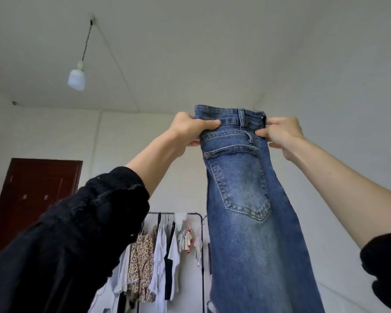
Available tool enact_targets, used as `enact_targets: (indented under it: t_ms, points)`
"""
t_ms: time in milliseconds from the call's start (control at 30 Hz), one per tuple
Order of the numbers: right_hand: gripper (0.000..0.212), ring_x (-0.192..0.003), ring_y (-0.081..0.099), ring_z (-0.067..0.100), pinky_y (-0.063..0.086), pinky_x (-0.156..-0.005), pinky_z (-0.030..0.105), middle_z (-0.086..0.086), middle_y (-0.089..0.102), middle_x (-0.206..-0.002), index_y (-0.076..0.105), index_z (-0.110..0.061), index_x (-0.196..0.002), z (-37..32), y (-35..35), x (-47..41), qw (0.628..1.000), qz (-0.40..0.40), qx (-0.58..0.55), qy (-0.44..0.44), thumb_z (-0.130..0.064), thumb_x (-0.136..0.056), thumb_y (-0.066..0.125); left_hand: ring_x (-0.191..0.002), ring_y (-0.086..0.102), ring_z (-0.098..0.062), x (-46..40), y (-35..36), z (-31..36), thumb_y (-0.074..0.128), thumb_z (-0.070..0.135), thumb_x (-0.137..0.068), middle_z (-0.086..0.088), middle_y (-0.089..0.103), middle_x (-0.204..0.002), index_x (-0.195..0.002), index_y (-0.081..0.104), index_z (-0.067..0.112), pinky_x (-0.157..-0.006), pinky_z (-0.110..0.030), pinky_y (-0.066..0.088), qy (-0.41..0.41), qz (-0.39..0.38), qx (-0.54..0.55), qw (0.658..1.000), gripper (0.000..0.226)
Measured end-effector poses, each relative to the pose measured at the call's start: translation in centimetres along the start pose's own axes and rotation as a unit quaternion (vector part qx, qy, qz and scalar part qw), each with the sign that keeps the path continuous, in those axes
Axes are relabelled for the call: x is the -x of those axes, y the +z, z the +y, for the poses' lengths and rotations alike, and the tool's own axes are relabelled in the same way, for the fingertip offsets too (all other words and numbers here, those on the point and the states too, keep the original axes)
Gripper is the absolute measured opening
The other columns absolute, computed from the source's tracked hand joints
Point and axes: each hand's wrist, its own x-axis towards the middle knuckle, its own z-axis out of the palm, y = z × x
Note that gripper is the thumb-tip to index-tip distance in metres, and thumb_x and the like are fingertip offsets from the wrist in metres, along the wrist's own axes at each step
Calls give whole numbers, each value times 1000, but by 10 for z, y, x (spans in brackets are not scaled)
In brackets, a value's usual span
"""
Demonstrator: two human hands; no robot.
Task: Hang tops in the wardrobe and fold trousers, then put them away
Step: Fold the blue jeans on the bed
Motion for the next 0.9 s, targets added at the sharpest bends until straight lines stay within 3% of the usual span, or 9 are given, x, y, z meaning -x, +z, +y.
enact_targets:
  t_ms: [67,133,233,367,500,567,633,733,900]
  points:
    - [20,-81,56,17,45,-66,26,4,66,-93,67,-22,-78,7,8,3,999,-27,14,12,-2,-79,69,-59,60,-4,8,-4,-10,77,23,-77,5,67,-77,-85,67,16,-54,-15,52,-18,4,0,1000,15]
    - [23,-83,56,18,48,-77,32,5,66,-94,65,-22,-72,23,24,10,997,-66,22,33,-1,-79,68,-63,61,-6,19,-11,-28,77,24,-77,3,68,-81,-89,67,14,-59,-17,54,-50,12,-14,999,19]
    - [20,-84,55,17,44,-72,27,4,66,-95,71,-17,-90,58,65,37,990,-121,19,69,-1,-80,67,-69,62,-9,48,-32,-71,77,25,-77,1,69,-84,-92,67,12,-69,-23,55,-112,27,-39,993,22]
    - [37,-83,59,13,38,-59,18,1,66,-97,67,-16,-114,115,134,111,973,-185,-2,140,-1,-79,68,-57,63,-3,117,-72,-143,77,19,-77,7,69,-67,-78,64,15,-60,-20,55,-183,47,-50,981,13]
    - [47,-102,60,16,49,-85,25,7,63,-122,61,-7,-123,161,214,232,939,-274,-13,208,3,-78,70,-55,63,-1,224,-138,-220,77,12,-77,12,68,-59,-76,68,16,-52,-15,52,-286,108,-44,951,10]
    - [52,-114,56,19,43,-102,30,10,58,-129,56,-3,-127,171,247,285,921,-312,-14,232,4,-78,70,-58,64,-3,272,-172,-248,77,10,-75,9,69,-65,-81,70,14,-56,-16,54,-335,129,-46,932,10]
    - [52,-115,53,15,36,-102,22,9,57,-130,56,-3,-128,173,292,341,904,-358,-4,232,3,-78,70,-56,64,0,316,-219,-270,77,8,-74,11,69,-63,-82,70,13,-51,-14,51,-374,148,-49,914,12]
    - [46,-106,53,11,37,-91,17,8,62,-124,60,-4,-123,170,357,410,889,-397,-3,226,2,-79,70,-54,64,1,367,-283,-297,78,6,-74,12,68,-59,-76,69,15,-46,-13,47,-419,175,-62,889,12]
    - [36,-109,61,24,46,-99,37,10,67,-116,69,-9,-113,165,487,514,862,-446,14,240,0,-78,70,-51,63,-2,429,-408,-353,78,8,-74,9,68,-58,-76,68,13,-44,-14,46,-484,206,-68,848,11]
